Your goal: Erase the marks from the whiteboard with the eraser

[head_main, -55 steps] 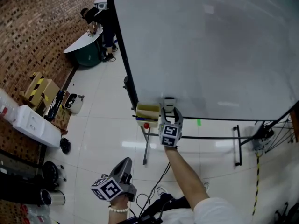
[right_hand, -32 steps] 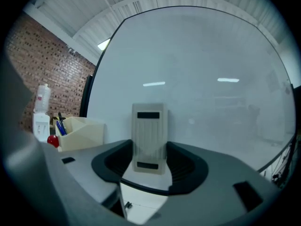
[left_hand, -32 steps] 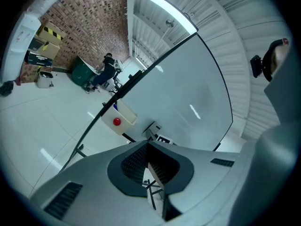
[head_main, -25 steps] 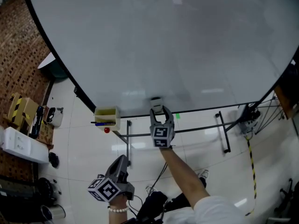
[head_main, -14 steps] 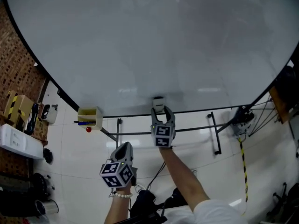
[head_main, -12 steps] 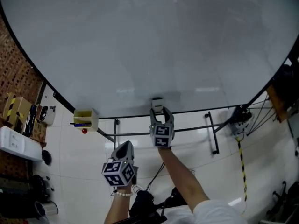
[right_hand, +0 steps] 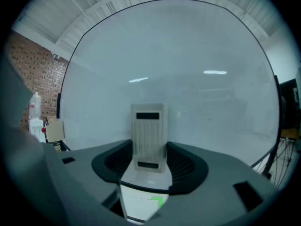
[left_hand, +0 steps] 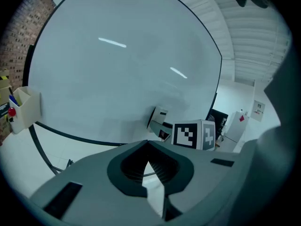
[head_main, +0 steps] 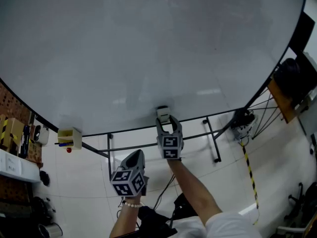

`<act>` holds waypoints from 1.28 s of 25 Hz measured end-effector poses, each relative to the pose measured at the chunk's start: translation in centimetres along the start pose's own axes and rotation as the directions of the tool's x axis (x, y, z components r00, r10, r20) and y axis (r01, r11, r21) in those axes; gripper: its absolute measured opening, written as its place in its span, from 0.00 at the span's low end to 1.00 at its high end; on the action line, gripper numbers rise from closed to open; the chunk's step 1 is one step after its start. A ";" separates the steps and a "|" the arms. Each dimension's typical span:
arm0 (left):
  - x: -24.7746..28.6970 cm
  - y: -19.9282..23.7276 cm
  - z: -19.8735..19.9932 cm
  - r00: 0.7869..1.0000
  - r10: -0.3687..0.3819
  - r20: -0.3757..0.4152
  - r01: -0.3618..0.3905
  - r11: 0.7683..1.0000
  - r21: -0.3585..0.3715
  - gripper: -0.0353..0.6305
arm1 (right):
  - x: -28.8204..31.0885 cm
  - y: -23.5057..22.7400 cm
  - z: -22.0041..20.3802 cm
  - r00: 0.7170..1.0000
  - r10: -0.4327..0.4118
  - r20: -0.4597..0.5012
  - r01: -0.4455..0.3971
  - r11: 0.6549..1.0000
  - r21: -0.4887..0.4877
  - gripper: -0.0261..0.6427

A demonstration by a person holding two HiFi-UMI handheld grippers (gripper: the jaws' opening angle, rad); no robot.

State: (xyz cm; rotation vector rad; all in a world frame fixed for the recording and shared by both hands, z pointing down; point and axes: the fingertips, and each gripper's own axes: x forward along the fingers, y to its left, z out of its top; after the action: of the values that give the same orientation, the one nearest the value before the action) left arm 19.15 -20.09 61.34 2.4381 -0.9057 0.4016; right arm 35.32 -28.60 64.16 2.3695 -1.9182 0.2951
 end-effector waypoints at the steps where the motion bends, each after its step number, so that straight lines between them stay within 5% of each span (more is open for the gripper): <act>1: 0.8 -1.0 -0.2 1.000 -0.011 -0.003 0.011 1.000 0.001 0.04 | -0.2 -1.2 0.0 1.000 -0.002 0.007 0.002 1.000 0.008 0.42; 18: 13.0 -18.4 -5.8 0.985 -0.147 -0.089 0.149 0.989 0.013 0.04 | -4.7 -25.3 -0.5 0.995 -0.074 0.072 0.080 0.994 -0.074 0.43; 32: 20.9 -30.2 -7.7 0.948 -0.251 -0.197 0.268 0.962 0.061 0.04 | -7.8 -43.7 -0.8 0.989 -0.125 0.076 0.131 0.988 -0.086 0.43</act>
State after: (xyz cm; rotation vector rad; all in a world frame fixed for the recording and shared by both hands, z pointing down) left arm 54.05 -7.14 66.11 2.5039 -0.4876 0.5723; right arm 76.30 -11.62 65.99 2.4596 -1.7557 0.1143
